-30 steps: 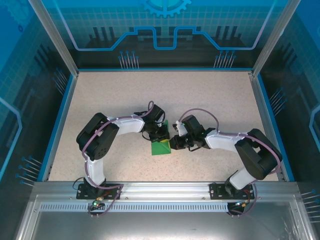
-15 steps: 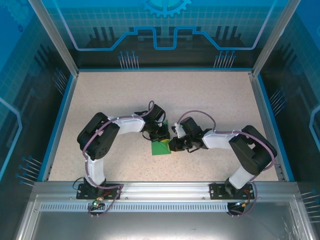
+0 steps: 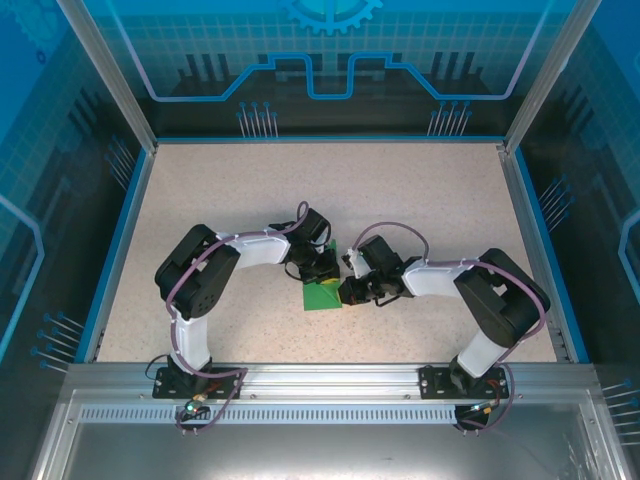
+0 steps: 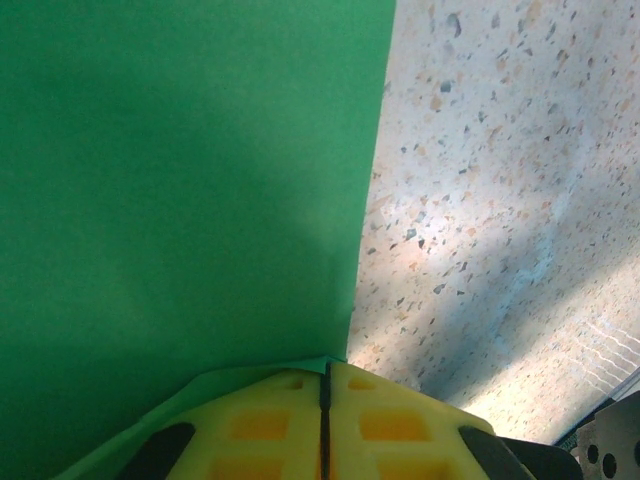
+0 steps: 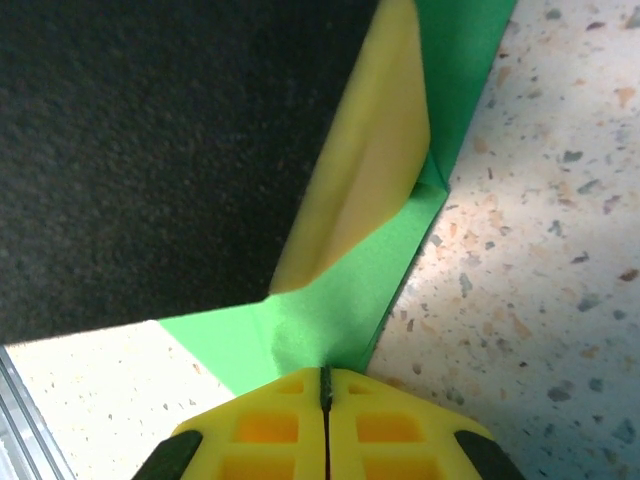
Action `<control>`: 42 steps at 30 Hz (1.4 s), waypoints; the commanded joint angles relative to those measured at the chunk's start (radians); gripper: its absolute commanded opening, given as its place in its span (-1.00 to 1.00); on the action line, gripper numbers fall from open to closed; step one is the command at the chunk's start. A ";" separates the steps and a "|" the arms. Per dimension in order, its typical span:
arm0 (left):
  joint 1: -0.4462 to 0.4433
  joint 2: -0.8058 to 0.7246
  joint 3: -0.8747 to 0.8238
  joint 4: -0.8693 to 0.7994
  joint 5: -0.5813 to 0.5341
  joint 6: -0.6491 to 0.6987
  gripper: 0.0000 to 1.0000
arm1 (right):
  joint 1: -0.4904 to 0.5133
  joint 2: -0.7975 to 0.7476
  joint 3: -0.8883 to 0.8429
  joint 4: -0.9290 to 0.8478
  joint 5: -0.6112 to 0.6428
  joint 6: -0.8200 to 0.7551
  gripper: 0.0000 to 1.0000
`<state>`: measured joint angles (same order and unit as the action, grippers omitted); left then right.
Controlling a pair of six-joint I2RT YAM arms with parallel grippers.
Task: Fold a paper plane with a square sheet of paper (pick it up from the middle)
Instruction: Fold the triangle a second time at the center of the table.
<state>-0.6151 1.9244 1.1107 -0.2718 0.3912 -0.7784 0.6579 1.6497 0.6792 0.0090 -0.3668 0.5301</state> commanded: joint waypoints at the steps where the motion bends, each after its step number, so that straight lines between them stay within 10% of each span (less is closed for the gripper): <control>1: 0.008 0.025 0.027 -0.025 0.014 0.025 -0.82 | 0.019 0.035 0.005 -0.074 0.054 -0.030 -0.89; 24: 0.034 -0.169 0.087 -0.194 -0.063 0.115 -0.36 | 0.028 0.046 0.018 -0.152 0.119 -0.063 -0.90; 42: 0.038 -0.145 -0.067 -0.076 -0.031 0.155 -0.45 | 0.033 0.019 0.028 -0.193 0.135 -0.063 -0.90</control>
<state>-0.5812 1.7531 1.0508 -0.3946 0.3317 -0.6594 0.6765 1.6531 0.7204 -0.0708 -0.3157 0.4873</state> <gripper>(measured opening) 0.274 0.052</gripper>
